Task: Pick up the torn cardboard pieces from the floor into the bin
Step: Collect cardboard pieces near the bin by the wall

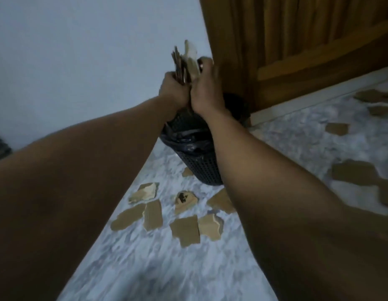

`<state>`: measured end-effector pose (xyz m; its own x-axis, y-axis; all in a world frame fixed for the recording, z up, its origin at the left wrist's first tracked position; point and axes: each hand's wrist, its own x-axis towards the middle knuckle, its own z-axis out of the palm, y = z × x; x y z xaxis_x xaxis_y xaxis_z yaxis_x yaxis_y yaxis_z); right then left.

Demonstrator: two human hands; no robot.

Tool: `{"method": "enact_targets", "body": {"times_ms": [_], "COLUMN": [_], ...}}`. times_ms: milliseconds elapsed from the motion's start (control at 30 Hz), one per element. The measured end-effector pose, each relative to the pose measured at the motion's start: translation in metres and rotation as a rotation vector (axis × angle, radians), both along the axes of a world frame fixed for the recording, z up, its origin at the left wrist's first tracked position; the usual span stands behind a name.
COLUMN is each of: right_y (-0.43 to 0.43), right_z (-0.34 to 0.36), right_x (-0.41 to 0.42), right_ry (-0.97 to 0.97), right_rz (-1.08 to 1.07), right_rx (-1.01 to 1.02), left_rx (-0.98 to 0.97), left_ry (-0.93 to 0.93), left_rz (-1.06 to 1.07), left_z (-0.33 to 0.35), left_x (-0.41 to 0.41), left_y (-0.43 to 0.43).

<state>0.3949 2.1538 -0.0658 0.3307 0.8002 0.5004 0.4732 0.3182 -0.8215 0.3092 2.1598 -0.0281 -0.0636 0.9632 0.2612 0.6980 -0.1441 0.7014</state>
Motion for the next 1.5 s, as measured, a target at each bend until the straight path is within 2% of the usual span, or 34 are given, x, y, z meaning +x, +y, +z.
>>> {"method": "enact_targets", "body": {"times_ms": [67, 100, 133, 233, 333, 400, 567, 667, 733, 800, 867, 933, 1100, 1267, 1367, 1433, 1500], "right_y": [0.012, 0.015, 0.021, 0.041, 0.060, 0.066, 0.045, 0.009, -0.014, -0.026, -0.031, -0.030, -0.006, -0.002, -0.007, -0.006, -0.009], "right_z": [-0.019, -0.026, -0.031, -0.032, -0.032, -0.032, -0.035, -0.045, -0.059, -0.073, -0.088, -0.102, -0.107, -0.108, -0.112, -0.128, -0.155], "right_x": [0.009, 0.016, 0.024, 0.035, 0.029, 0.019, -0.031, -0.059, -0.079, -0.103, -0.129, -0.154, -0.198, -0.190, -0.200, -0.222, -0.248], "right_ry": [-0.127, -0.185, -0.225, -0.240, -0.212, -0.264, -0.512, -0.531, -0.530, -0.565, -0.676, -0.803, -0.937, -0.877, -0.895, -0.894, -0.808], "right_rz": [0.148, 0.191, 0.197, 0.149, 0.092, 0.082, 0.186, 0.199, 0.172, 0.138, 0.136, 0.094, -0.120, -0.235, -0.322, -0.241, -0.081], "right_rx": [-0.378, -0.517, -0.568, -0.504, -0.411, -0.364, -0.352, -0.217, -0.130, -0.175, -0.255, -0.246, -0.221, -0.254, -0.156, -0.055, -0.120], "left_rx": [-0.269, -0.357, -0.400, -0.290, -0.153, -0.138, -0.371, -0.593, -0.675, -0.733, -0.804, -0.870, -0.746, -0.724, -0.667, -0.651, -0.614], "left_ry": [0.230, 0.287, 0.309, 0.306, 0.224, 0.199, 0.366, 0.633, 0.793, 0.895, 0.929, 0.835, 0.826, 0.892, 0.991, 1.022, 1.024], "left_rz": [0.010, 0.020, 0.022, 0.018, 0.067, 0.107, 0.107, 0.009, -0.064, -0.117, -0.163, -0.204, -0.258, -0.431, -0.498, -0.597, -0.702], "left_z": [-0.013, -0.020, -0.027, -0.051, -0.072, -0.088, -0.134, -0.163, -0.183, -0.205, -0.227, -0.247, -0.282, -0.297, -0.292, -0.289, -0.286], "left_x": [-0.004, -0.011, -0.019, -0.056, -0.104, -0.142, -0.228, -0.267, -0.287, -0.303, -0.316, -0.325, -0.344, -0.361, -0.355, -0.342, -0.333], "left_y": [0.009, 0.013, 0.017, 0.032, 0.045, 0.049, 0.030, 0.010, -0.001, -0.006, -0.008, -0.004, 0.012, 0.042, 0.056, 0.064, 0.068]}}
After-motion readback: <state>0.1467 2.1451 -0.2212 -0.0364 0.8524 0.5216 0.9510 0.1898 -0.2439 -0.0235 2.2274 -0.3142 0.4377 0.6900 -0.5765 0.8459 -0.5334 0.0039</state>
